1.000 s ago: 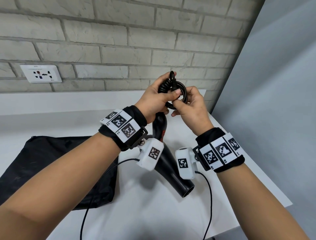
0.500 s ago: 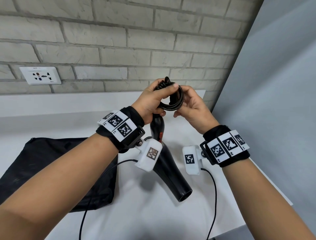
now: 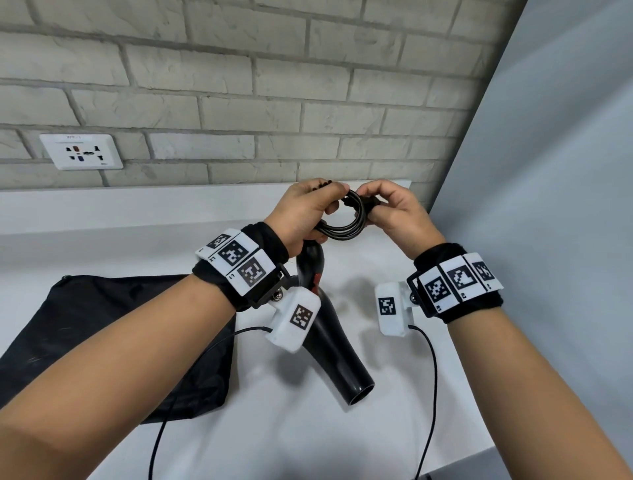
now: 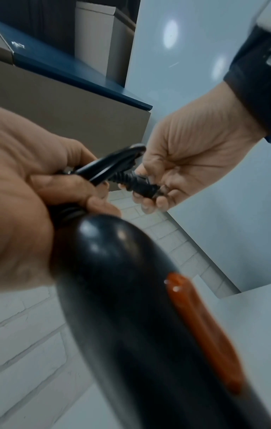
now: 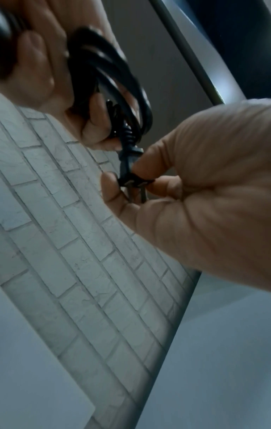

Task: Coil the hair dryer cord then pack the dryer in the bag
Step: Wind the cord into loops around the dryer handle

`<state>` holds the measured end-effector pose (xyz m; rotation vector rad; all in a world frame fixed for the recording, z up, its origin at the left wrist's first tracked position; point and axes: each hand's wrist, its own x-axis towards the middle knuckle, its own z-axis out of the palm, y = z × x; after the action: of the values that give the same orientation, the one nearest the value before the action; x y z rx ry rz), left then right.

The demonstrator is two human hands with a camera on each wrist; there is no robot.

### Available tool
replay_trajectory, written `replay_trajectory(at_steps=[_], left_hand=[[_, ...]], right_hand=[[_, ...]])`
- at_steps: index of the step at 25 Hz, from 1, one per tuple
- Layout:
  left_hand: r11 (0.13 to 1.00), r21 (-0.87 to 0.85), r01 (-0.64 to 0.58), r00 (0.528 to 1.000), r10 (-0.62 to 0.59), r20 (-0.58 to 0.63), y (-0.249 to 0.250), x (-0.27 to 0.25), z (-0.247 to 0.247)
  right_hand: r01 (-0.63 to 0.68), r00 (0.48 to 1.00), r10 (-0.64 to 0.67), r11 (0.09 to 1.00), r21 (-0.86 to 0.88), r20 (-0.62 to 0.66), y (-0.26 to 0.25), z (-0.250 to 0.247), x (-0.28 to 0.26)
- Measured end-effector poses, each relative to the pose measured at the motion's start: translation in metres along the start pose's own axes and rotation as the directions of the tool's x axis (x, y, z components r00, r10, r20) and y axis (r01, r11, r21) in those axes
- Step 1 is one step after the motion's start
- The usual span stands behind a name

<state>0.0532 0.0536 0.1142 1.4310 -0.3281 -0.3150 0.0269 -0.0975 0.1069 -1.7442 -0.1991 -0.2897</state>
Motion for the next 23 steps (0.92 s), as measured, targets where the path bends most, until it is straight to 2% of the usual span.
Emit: replay_trajectory(at_steps=[4,7,10,12,13,14,16,17,18,19,23], left_hand=[[0.999,0.039,-0.002,1.0,0.0,0.03,-0.003,-0.001,0.002],[0.999,-0.021,-0.033,0.999,0.033,-0.007,-0.005,0.002,0.002],[0.991,-0.109,-0.074,0.986,0.056,-0.155,-0.006,0.011,-0.003],[0.984,-0.155,-0.087,0.968,0.047,-0.247,-0.007,0.017,-0.008],[0.98,-0.174,-0.096,0.961,0.046,-0.273,-0.007,0.02,-0.009],[0.976,-0.187,-0.108,0.957,0.051,-0.286,-0.008,0.022,-0.011],[0.972,-0.198,-0.123,0.957,0.064,-0.284,-0.01,0.025,-0.013],[0.971,-0.204,-0.126,0.958,0.066,-0.278,-0.011,0.026,-0.013],[0.968,-0.214,-0.129,0.96,0.068,-0.271,-0.012,0.026,-0.013],[0.965,-0.228,-0.129,0.962,0.067,-0.264,-0.013,0.026,-0.013],[0.948,-0.285,-0.142,0.968,0.072,-0.242,-0.016,0.025,-0.013]], right_hand=[[0.061,0.987,-0.069,0.997,-0.057,-0.147,0.0,-0.007,0.001],[0.045,0.97,-0.048,0.999,-0.021,-0.239,0.002,-0.008,-0.001],[-0.088,0.97,0.064,0.992,-0.094,-0.234,0.017,-0.01,-0.009],[-0.244,0.968,0.216,0.936,-0.255,-0.13,0.032,-0.009,-0.02],[-0.32,0.945,0.322,0.879,-0.354,-0.055,0.039,-0.008,-0.028],[-0.376,0.9,0.435,0.81,-0.451,0.031,0.046,-0.006,-0.035],[-0.431,0.757,0.629,0.683,-0.59,0.176,0.054,0.003,-0.048],[-0.441,0.702,0.68,0.647,-0.622,0.209,0.059,0.008,-0.052],[-0.441,0.68,0.699,0.63,-0.639,0.221,0.066,0.012,-0.054],[-0.435,0.684,0.696,0.63,-0.643,0.22,0.073,0.017,-0.055],[-0.436,0.759,0.636,0.655,-0.617,0.14,0.101,0.028,-0.058]])
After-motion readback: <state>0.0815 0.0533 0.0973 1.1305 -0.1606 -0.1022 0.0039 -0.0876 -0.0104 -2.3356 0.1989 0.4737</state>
